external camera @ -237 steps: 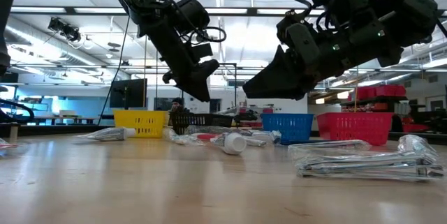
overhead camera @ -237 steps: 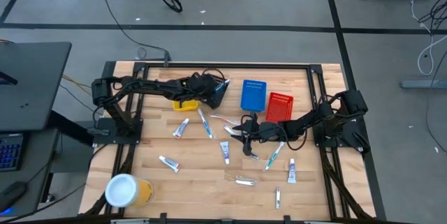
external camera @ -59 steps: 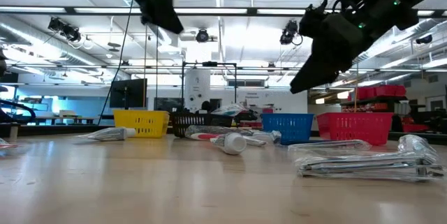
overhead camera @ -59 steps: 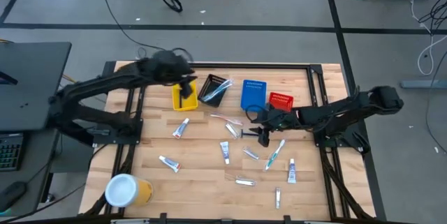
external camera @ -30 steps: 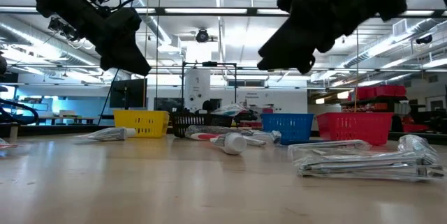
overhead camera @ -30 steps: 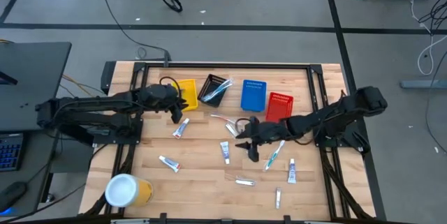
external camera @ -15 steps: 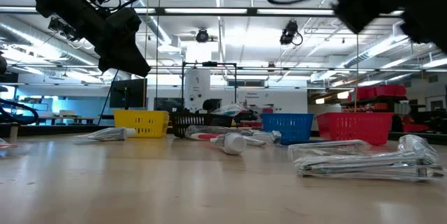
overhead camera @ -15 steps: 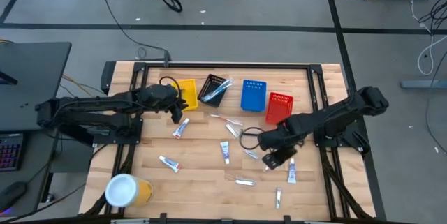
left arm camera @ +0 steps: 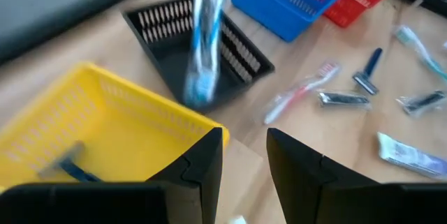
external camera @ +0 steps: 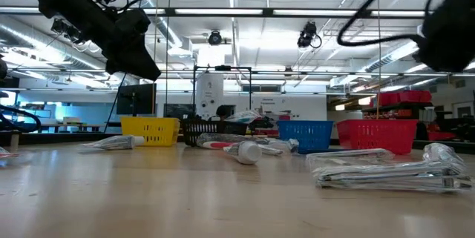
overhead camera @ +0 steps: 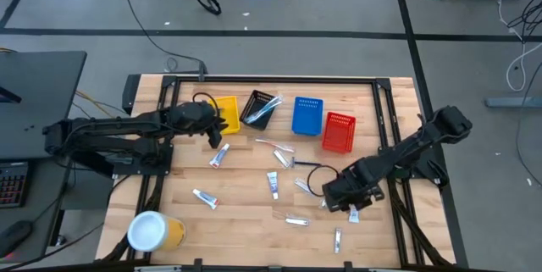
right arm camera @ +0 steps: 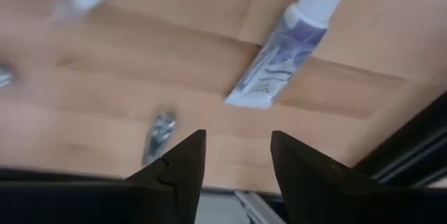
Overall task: Pick & Place Travel size toiletries
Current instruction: Put the blue toothpaste into the blue bin
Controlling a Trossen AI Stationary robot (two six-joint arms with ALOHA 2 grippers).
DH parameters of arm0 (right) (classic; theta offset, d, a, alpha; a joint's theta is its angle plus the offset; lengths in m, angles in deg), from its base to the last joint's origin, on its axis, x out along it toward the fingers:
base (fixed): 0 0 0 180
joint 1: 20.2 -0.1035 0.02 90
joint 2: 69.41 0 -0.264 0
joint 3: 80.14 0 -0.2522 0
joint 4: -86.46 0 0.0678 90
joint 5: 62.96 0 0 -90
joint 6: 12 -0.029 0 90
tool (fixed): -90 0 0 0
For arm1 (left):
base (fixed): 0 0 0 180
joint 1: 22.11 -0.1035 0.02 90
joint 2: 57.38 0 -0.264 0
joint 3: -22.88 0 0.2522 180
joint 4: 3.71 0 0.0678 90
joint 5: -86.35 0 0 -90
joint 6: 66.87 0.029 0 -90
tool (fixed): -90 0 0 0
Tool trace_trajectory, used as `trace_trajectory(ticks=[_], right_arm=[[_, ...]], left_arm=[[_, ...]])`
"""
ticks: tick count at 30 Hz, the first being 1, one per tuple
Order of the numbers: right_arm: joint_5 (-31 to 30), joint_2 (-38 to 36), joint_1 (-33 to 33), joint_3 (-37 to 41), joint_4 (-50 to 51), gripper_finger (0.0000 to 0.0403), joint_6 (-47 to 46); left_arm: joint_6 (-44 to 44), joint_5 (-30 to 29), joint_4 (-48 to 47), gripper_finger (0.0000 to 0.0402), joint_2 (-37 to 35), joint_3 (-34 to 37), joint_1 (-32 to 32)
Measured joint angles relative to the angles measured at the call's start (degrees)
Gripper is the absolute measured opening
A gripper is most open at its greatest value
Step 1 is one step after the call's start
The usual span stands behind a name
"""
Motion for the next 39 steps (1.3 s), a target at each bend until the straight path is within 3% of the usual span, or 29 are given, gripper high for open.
trace_trajectory(ticks=[5, 14, 24, 34, 39], right_arm=[[-3.13, 0.02, -2.01, 5.11, -4.78, 0.0173, -6.38], [-2.56, 0.02, -2.55, 11.97, -13.72, 0.0173, -12.42], [-4.98, -0.20, -2.66, 15.14, -14.21, 0.0169, -9.65], [-6.20, -0.13, -2.62, 15.25, -14.40, 0.0101, -5.89], [-7.65, -0.13, -2.59, 15.36, -15.91, 0.0093, -3.71]], left_arm=[[4.37, -2.82, 5.94, 0.0120, 0.02, 0.00, 0.00], [8.45, -2.89, 12.17, 0.0120, 0.00, 0.00, 0.00], [8.45, -2.89, 12.00, 0.0120, 0.01, 0.00, 0.00], [8.41, -2.86, 11.86, 0.0120, 0.01, 0.00, 0.00], [8.27, -2.86, 11.86, 0.0120, 0.00, 0.00, 0.00]])
